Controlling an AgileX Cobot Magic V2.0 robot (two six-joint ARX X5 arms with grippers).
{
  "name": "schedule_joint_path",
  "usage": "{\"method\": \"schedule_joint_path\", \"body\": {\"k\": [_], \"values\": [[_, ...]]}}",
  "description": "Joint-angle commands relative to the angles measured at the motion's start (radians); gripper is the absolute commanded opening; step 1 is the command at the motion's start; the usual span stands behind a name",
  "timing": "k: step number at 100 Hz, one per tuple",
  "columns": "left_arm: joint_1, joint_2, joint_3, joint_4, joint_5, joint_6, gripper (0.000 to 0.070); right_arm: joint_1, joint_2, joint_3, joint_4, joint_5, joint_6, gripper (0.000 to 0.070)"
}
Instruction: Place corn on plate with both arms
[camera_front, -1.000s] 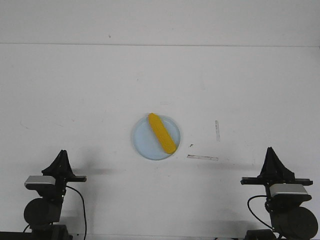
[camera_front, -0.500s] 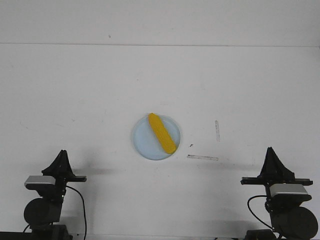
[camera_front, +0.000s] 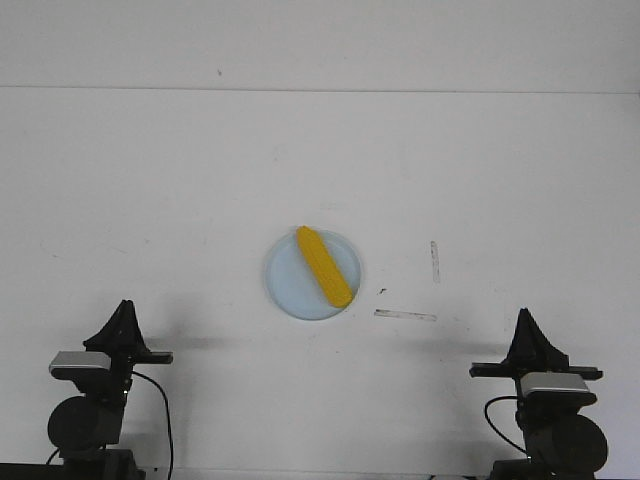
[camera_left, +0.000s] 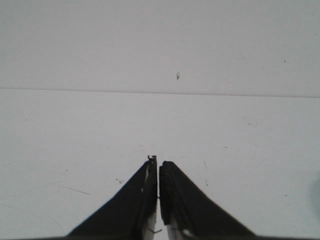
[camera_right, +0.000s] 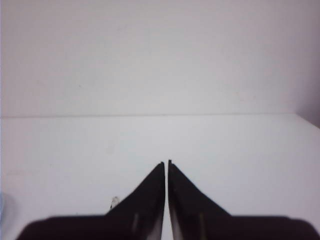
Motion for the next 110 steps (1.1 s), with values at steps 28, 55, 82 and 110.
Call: {"method": "schedule_joint_path", "body": {"k": [28,55,82,110], "values": [[0.0,-0.002,-0.021,0.011,-0.002,0.012,0.0001,0.016,0.0,-0.19,0.262,-0.026,-0.006,0.0009],[0.0,-0.002,-0.021,0.009,-0.002,0.012,0.0001,0.034,0.0,-0.197,0.221,-0.026,-0.005,0.0009],[0.0,-0.002,-0.021,0.009,-0.002,0.012,0.0001,0.034,0.0,-0.197,0.249,-0.026,-0.005,0.0008],[0.0,-0.002,-0.021,0.009,-0.002,0.012,0.0001,0.034,0.0,-0.197,0.249,-0.026,-0.005,0.0008]]}}
